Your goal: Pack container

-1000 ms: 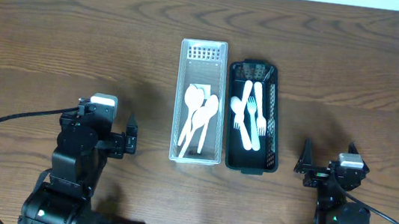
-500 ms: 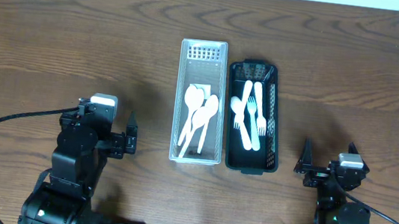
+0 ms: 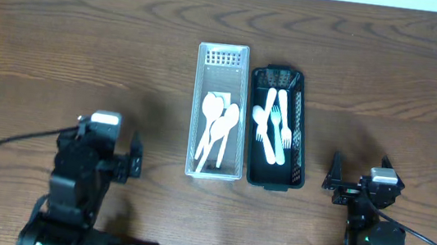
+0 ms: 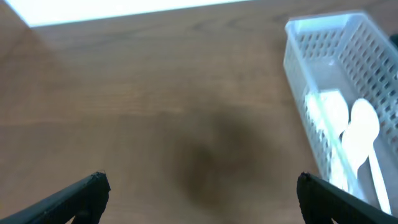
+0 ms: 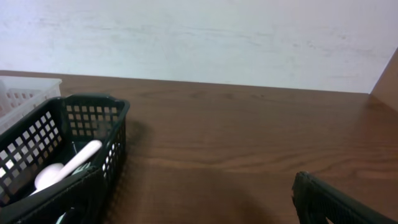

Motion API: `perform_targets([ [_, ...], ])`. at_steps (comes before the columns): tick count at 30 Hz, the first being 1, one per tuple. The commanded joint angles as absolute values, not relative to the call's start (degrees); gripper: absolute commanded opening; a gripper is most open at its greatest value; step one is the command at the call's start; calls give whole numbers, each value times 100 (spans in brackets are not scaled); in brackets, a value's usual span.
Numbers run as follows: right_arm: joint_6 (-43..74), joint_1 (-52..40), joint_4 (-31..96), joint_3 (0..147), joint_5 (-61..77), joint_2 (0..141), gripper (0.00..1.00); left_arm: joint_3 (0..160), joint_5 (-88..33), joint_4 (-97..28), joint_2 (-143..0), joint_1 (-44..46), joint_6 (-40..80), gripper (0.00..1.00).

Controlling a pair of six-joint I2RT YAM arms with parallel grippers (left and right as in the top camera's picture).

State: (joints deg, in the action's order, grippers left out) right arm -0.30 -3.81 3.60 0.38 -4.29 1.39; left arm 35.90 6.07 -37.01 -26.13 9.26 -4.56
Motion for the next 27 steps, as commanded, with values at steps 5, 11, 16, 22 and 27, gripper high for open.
perform_targets([
  [5, -93, -440, 388, 32, -405, 97, 99, 3361, -71, -4407, -1238, 427, -532, 98],
  [11, -93, -440, 388, 32, -405, 97, 99, 2447, -71, -4001, -145, 355, -484, 98],
  [16, -93, -440, 388, 32, -405, 97, 99, 1492, -71, -2296, -21, 355, -491, 98],
  [22, -93, -440, 388, 32, -405, 97, 99, 314, -71, 196, -12, 355, -491, 98],
  [27, -93, -440, 388, 32, -403, 97, 99, 23, -91, 375, -12, 355, -517, 98],
])
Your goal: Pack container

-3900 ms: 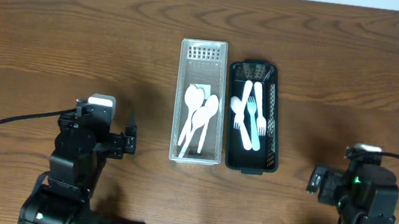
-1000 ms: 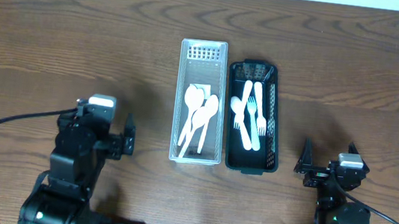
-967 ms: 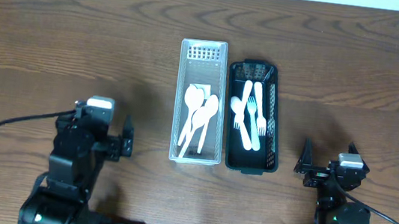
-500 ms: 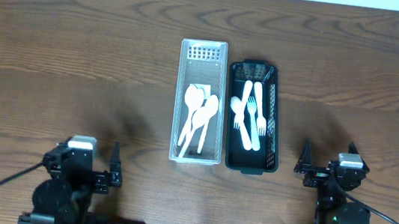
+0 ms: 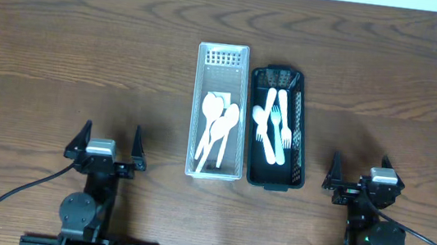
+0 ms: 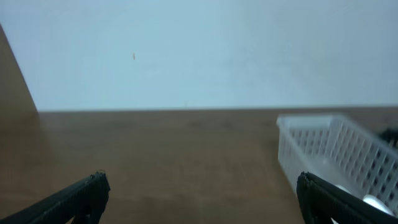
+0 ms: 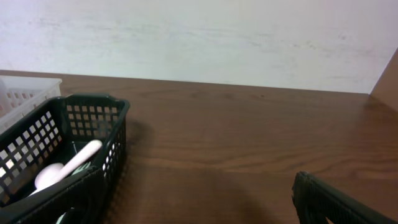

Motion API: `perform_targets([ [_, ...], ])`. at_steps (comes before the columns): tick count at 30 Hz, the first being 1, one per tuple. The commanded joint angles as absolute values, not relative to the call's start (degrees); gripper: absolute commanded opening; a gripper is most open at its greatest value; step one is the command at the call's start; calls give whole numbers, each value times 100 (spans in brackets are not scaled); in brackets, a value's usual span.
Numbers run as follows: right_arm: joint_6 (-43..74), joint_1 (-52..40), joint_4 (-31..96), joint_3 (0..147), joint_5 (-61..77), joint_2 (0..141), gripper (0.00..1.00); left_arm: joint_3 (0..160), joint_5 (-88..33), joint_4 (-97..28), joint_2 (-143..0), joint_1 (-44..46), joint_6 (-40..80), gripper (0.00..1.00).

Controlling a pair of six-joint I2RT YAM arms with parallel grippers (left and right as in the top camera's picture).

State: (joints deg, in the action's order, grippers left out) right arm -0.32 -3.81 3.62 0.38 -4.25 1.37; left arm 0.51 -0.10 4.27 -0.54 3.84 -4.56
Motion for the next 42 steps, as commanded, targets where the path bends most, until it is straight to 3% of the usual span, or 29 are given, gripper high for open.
perform_targets([
  [1, -93, -440, 388, 32, -405, 97, 99, 23, -91, 252, -12, 355, -519, 98],
  [5, -93, -440, 388, 32, -405, 97, 99, 23, -113, -460, -12, 355, -301, 98],
  [42, -93, -440, 388, 32, -405, 97, 99, 23, -108, -405, -185, 355, 5, 98],
])
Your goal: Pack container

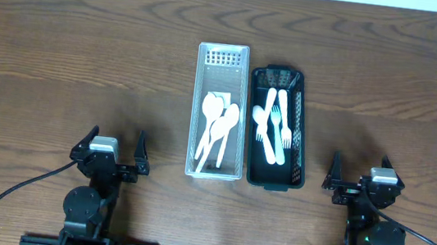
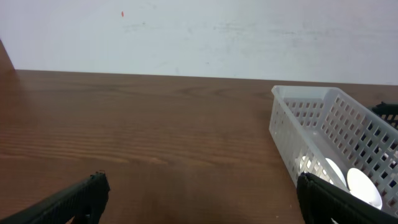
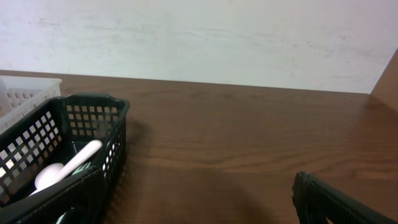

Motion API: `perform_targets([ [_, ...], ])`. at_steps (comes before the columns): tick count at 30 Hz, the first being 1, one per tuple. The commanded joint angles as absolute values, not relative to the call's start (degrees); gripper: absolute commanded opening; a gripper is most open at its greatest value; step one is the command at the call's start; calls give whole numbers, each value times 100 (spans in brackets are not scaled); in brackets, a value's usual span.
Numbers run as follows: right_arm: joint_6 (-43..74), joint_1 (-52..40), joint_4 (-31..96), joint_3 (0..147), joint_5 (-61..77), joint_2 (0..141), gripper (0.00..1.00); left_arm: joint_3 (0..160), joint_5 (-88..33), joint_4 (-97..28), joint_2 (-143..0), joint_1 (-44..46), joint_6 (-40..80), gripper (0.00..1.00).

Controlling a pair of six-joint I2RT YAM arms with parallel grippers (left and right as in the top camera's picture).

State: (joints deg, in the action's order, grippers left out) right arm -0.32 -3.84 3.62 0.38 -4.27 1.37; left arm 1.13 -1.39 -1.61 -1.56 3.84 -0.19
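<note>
A white slotted basket [image 1: 224, 74] stands at the table's middle with white plastic spoons [image 1: 216, 126] in it. Touching its right side is a black slotted basket [image 1: 302, 140] holding white forks [image 1: 276, 125]. My left gripper [image 1: 114, 140] sits low near the front edge, left of the white basket [image 2: 323, 134], open and with nothing in it. My right gripper [image 1: 360, 165] is open at the front right, beside the black basket [image 3: 68, 149], also with nothing in it. In the right wrist view only one of its fingers [image 3: 336, 202] shows plainly.
The dark wooden table [image 1: 87, 42] runs to a white wall [image 2: 199, 31] at the back. Black cables [image 1: 4, 197] trail from both arms along the front edge.
My left gripper has shifted slightly to the right near the front edge, and its camera now looks level across the table. The right arm and both baskets have not changed.
At first my left arm was raised and angled, its camera looking down at the table beside the white basket. Then it was folded low at the front edge, where it still is. The right arm stayed parked and the cutlery lay unchanged throughout.
</note>
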Motion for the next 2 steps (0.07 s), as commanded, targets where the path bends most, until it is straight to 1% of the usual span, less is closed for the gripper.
perform_targets([
  [1, -93, -440, 388, 32, -405, 97, 99, 23, -108, -405, -185, 355, 5, 98],
  [2, -93, -440, 388, 32, -403, 97, 99, 25, -108, -405, -185, 355, 5, 98],
])
